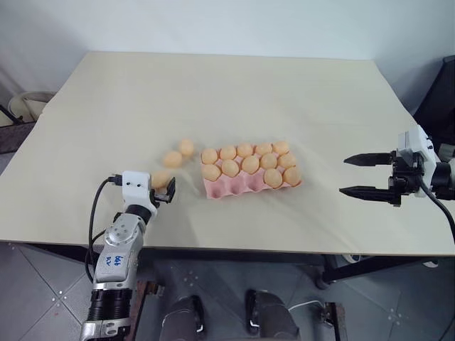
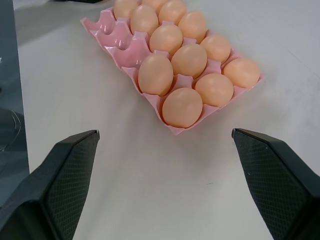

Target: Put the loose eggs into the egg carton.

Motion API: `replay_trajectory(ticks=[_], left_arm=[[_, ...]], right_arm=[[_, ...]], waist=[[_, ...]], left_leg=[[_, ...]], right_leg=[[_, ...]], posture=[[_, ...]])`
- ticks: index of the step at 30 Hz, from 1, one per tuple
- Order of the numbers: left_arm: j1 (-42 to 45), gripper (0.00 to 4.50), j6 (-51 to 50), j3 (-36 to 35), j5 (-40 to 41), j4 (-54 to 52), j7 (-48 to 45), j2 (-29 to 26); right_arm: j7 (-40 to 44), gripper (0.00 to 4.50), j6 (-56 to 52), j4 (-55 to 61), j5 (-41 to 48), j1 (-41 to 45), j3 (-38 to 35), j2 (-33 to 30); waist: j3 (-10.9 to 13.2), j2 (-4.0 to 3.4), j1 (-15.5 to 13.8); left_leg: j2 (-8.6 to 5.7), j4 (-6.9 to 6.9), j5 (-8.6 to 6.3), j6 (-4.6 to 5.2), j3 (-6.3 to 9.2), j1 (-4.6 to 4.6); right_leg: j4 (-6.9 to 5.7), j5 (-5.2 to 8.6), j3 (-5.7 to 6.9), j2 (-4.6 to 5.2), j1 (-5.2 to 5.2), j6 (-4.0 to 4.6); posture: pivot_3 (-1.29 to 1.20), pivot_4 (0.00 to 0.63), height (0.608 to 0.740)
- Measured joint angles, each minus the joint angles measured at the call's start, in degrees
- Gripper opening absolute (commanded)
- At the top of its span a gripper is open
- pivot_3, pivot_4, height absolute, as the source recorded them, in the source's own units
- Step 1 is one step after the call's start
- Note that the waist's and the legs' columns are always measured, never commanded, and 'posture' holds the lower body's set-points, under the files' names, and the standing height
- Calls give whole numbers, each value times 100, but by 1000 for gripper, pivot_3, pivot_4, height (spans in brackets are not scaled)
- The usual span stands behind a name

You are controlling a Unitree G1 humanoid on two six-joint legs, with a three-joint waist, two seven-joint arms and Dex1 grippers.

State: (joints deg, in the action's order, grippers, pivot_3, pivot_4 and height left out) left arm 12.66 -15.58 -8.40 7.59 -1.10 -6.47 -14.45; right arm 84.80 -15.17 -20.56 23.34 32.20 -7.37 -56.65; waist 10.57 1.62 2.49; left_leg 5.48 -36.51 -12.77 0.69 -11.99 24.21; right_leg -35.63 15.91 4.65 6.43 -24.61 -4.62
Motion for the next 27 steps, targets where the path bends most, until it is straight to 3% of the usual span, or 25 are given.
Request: replay_trajectory(ticks=[7, 16, 22, 27], left_arm=[[52, 2318, 156, 23, 0, 125, -184, 4], [-22, 2318, 77, 149, 160, -118, -704, -2], [-498, 2318, -203, 871, 593, -1124, -1538, 30], [-206, 2318, -91, 1521, 633, -1430, -1536, 711]], right_arm=[[-60, 4500, 4, 9, -1, -19, 0, 0], [-79, 4500, 9, 22, 2, -116, 0, 0], [-125, 4500, 16, 31, 4, -151, -32, 0], [-181, 4500, 18, 111, 14, -248, -74, 1]], waist=[[0, 0, -48], [0, 0, -80], [0, -1, -81], [1, -2, -100]], left_leg=[[1, 0, -1, 0, 0, 0], [4, 1, -4, 5, -1, 3], [-4, 10, -7, 6, -7, 3], [-27, -1, -8, 16, -3, 4]], right_leg=[[1, 0, 1, 0, 0, -1], [7, 0, 1, -2, 0, 0], [13, 0, -2, -7, -2, -1], [16, 2, -5, 1, 6, 3]], posture=[[0, 150, 740], [0, 150, 740], [0, 150, 740], [0, 150, 740]])
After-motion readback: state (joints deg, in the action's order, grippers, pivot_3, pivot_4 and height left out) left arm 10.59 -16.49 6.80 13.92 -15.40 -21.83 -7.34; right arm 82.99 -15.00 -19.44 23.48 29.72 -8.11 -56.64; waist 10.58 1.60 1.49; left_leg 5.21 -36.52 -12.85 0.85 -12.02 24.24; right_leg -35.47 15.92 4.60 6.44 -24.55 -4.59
